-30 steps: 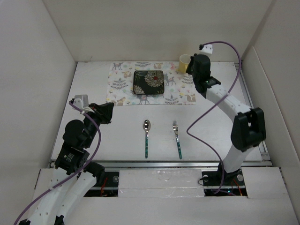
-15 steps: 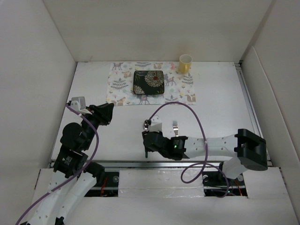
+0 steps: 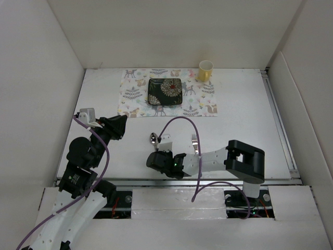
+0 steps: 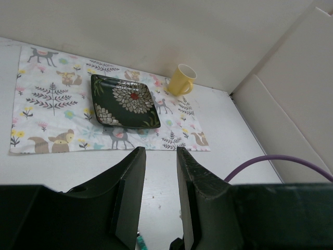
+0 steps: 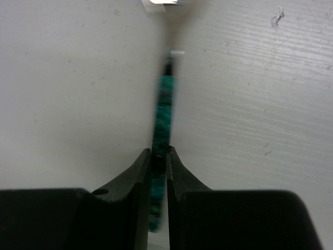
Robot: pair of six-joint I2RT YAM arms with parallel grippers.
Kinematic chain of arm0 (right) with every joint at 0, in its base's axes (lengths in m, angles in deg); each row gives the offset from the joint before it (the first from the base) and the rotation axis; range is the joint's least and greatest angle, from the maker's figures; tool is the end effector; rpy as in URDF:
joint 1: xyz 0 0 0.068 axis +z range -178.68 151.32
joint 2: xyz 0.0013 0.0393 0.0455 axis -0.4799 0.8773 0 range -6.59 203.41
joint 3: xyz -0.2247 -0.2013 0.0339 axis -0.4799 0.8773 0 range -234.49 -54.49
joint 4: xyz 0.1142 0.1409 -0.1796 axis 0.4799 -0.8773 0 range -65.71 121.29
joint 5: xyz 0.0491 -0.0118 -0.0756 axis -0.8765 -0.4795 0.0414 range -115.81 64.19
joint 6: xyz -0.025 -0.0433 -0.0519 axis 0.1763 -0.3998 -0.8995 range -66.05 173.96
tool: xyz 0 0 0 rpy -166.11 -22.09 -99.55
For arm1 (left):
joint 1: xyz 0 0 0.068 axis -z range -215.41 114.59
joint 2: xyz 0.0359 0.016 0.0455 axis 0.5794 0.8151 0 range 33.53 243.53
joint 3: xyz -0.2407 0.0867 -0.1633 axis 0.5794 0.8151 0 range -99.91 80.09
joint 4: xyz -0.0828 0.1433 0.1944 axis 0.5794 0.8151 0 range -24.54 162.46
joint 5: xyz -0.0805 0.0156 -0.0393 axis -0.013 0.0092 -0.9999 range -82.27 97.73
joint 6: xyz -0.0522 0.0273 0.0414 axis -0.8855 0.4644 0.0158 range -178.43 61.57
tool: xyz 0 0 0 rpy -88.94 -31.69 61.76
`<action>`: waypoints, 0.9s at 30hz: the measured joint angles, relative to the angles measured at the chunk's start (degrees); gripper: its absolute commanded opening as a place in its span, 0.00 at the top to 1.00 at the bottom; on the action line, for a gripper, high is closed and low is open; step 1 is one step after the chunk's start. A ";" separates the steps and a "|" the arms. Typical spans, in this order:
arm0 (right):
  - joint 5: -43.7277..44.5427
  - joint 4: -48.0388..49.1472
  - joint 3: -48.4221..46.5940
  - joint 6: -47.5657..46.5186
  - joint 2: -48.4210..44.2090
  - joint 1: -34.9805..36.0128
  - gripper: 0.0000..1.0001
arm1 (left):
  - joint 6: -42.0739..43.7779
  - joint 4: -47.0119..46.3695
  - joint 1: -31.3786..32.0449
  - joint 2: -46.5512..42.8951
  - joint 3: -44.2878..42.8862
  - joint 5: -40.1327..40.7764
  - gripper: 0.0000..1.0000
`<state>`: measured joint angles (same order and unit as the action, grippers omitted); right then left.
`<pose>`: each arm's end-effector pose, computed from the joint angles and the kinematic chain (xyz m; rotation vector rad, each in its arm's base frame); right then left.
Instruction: Set the dinner table for one person
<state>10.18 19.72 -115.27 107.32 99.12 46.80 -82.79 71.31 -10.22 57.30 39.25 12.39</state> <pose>0.1289 0.3577 0.1704 -0.2224 2.3204 0.3047 0.0840 -0.0342 0.3860 -0.0596 1.4064 -0.6655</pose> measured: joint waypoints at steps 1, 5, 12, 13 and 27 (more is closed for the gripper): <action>0.09 0.15 -0.48 0.35 0.48 -0.13 1.00 | 0.00 0.00 0.00 -0.02 0.00 0.00 0.72; 0.90 0.11 -1.14 0.46 0.70 -0.96 1.00 | 0.00 0.00 0.00 -0.02 0.00 0.02 0.72; -1.81 1.60 3.80 -10.82 -12.76 -13.46 1.00 | 0.00 0.00 0.00 0.02 0.00 -0.04 0.72; -2.64 3.37 4.37 -13.42 -15.26 -17.51 1.00 | 0.02 0.00 0.00 0.04 0.00 -0.04 0.72; -21.81 8.70 -22.05 -36.15 7.39 -49.22 1.00 | 0.13 0.13 0.00 1.16 0.00 -0.11 0.70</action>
<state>-11.63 28.41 -137.32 71.17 106.51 -2.42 -82.66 71.44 -10.22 58.46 39.25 12.29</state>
